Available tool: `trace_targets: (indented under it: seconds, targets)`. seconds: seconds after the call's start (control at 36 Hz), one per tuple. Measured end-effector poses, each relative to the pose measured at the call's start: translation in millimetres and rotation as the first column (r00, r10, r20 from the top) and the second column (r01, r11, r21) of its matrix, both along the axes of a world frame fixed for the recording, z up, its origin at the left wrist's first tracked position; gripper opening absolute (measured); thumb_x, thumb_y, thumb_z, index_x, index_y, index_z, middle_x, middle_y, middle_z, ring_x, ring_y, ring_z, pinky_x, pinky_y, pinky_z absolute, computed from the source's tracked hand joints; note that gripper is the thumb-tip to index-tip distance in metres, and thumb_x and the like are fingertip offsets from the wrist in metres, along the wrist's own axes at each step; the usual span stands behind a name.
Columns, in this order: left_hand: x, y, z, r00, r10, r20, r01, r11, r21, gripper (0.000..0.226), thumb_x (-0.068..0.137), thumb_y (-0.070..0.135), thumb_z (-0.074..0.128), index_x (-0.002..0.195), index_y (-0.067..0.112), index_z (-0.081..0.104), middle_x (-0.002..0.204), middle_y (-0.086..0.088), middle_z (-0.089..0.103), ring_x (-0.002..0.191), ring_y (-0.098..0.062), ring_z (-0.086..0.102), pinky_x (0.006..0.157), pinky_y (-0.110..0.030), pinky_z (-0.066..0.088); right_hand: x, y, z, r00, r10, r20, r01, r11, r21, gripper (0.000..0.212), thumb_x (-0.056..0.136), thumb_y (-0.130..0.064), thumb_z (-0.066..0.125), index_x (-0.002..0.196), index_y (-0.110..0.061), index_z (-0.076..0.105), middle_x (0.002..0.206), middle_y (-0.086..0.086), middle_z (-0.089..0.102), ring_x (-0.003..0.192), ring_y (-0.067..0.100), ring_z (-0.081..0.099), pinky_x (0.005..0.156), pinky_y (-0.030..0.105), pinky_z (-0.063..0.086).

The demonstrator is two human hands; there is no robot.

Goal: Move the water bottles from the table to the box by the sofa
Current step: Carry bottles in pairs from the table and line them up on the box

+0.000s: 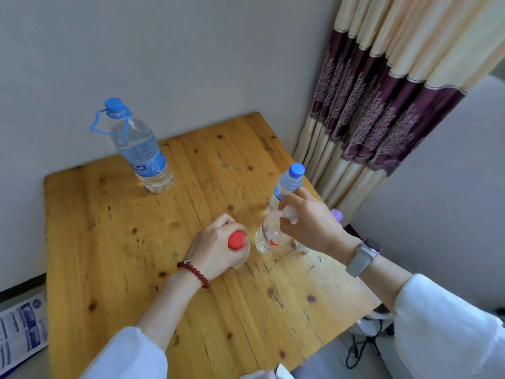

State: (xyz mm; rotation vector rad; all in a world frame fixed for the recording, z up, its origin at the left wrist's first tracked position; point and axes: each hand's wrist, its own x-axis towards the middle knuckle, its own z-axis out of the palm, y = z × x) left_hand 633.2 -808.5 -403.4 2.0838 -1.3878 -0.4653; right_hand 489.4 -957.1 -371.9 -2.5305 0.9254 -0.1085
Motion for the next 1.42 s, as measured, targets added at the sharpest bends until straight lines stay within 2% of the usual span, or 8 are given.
trace_targets:
  seconds: [0.19, 0.42, 0.58, 0.72, 0.89, 1.0, 1.11, 1.42]
  targets:
    - [-54, 2, 20, 0.987, -0.132, 0.090, 0.141, 0.984, -0.105, 0.032, 0.065, 0.045, 0.053, 0.081, 0.021, 0.066, 0.084, 0.006, 0.058, 0.067, -0.017, 0.059, 0.061, -0.025, 0.049, -84, 35, 15, 0.992, -0.118, 0.046, 0.121, 0.990, -0.071, 0.028, 0.077, -0.027, 0.059, 0.104, -0.018, 0.057, 0.109, 0.003, 0.051, 0.084, 0.034, 0.053, 0.075, 0.039, 0.049]
    - [-175, 15, 37, 0.902, -0.397, 0.168, 0.424, 0.888, -0.180, 0.030, 0.066, 0.042, 0.051, 0.079, 0.019, 0.065, 0.081, 0.000, 0.059, 0.064, -0.020, 0.061, 0.055, -0.025, 0.049, -229, 125, 24, 0.926, -0.371, 0.072, 0.378, 0.907, -0.184, 0.023, 0.075, -0.032, 0.050, 0.097, -0.023, 0.054, 0.100, 0.002, 0.054, 0.056, 0.031, 0.044, 0.053, 0.029, 0.035]
    - [-298, 56, 39, 0.772, -0.609, 0.185, 0.635, 0.750, -0.184, 0.029, 0.065, 0.041, 0.053, 0.079, 0.018, 0.061, 0.080, -0.006, 0.058, 0.063, -0.027, 0.060, 0.057, -0.029, 0.052, -355, 233, 20, 0.786, -0.598, 0.159, 0.617, 0.775, -0.137, 0.021, 0.075, -0.024, 0.055, 0.092, -0.011, 0.060, 0.095, 0.010, 0.057, 0.053, 0.032, 0.047, 0.051, 0.037, 0.048]
    - [-411, 110, 31, 0.645, -0.751, 0.144, 0.764, 0.626, -0.155, 0.028, 0.063, 0.030, 0.064, 0.082, 0.011, 0.066, 0.084, -0.007, 0.061, 0.069, -0.023, 0.059, 0.065, -0.026, 0.047, -453, 337, 13, 0.552, -0.814, 0.182, 0.833, 0.550, -0.065, 0.021, 0.075, -0.018, 0.059, 0.092, -0.006, 0.059, 0.095, 0.014, 0.056, 0.062, 0.038, 0.055, 0.059, 0.038, 0.048]
    - [-555, 181, 21, 0.375, -0.923, 0.081, 0.924, 0.366, -0.112, 0.043, 0.061, 0.047, 0.050, 0.083, 0.012, 0.064, 0.083, -0.006, 0.060, 0.068, -0.027, 0.060, 0.066, -0.028, 0.049, -561, 463, 7, 0.175, -0.969, 0.176, 0.983, 0.181, 0.016, 0.022, 0.077, -0.023, 0.054, 0.093, -0.008, 0.059, 0.100, 0.009, 0.055, 0.078, 0.035, 0.057, 0.071, 0.038, 0.045]
    - [-656, 236, 19, 0.121, -0.989, 0.088, 0.992, 0.119, -0.032, 0.027, 0.069, 0.030, 0.068, 0.089, 0.012, 0.065, 0.089, -0.005, 0.058, 0.077, -0.029, 0.059, 0.071, -0.030, 0.046, -624, 544, -3, -0.094, -0.979, 0.183, 0.994, -0.084, 0.065, 0.047, 0.067, -0.044, 0.036, 0.091, -0.012, 0.060, 0.100, 0.008, 0.055, 0.080, 0.035, 0.058, 0.070, 0.030, 0.039]
    - [-757, 292, 12, -0.131, -0.988, 0.078, 0.991, -0.132, -0.001, 0.035, 0.067, 0.039, 0.062, 0.089, 0.011, 0.064, 0.090, -0.006, 0.057, 0.076, -0.028, 0.058, 0.070, -0.031, 0.048, -689, 623, -13, -0.348, -0.928, 0.134, 0.937, -0.343, 0.060, 0.019, 0.076, -0.024, 0.057, 0.093, -0.016, 0.059, 0.106, 0.008, 0.054, 0.085, 0.040, 0.059, 0.075, 0.042, 0.049]
    - [-1035, 466, 5, -0.590, -0.804, 0.073, 0.807, -0.591, 0.007, 0.026, 0.068, 0.029, 0.069, 0.088, 0.012, 0.064, 0.090, -0.007, 0.057, 0.076, -0.033, 0.060, 0.069, -0.038, 0.051, -871, 813, -13, -0.699, -0.715, 0.015, 0.715, -0.698, 0.043, 0.019, 0.080, -0.020, 0.055, 0.097, -0.012, 0.057, 0.107, 0.006, 0.051, 0.086, 0.036, 0.056, 0.073, 0.037, 0.046]
